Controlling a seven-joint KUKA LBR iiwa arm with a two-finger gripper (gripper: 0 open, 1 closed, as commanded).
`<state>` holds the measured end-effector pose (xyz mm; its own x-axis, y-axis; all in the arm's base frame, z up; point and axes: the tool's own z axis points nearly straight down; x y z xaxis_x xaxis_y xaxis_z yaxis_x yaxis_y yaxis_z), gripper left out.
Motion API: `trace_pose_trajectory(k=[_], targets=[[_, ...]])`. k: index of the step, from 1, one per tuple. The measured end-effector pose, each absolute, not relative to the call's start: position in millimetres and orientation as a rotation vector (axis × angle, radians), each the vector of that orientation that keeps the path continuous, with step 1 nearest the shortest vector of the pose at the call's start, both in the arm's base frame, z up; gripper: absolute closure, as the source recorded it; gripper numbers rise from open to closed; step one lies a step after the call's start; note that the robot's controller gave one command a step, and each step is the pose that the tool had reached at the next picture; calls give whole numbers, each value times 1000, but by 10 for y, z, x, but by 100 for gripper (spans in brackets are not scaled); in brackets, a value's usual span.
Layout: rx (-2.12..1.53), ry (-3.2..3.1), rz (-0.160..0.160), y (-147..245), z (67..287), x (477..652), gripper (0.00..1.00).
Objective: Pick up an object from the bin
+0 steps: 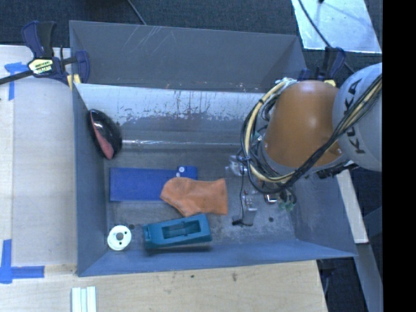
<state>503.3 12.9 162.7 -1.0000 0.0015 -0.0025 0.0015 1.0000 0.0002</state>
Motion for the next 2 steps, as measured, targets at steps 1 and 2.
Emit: trace_pose_trajectory(k=[1,2], targets=[[3,3139,0,129,1627,5033,0],[79,3131,1,218,1143,5266,0]])
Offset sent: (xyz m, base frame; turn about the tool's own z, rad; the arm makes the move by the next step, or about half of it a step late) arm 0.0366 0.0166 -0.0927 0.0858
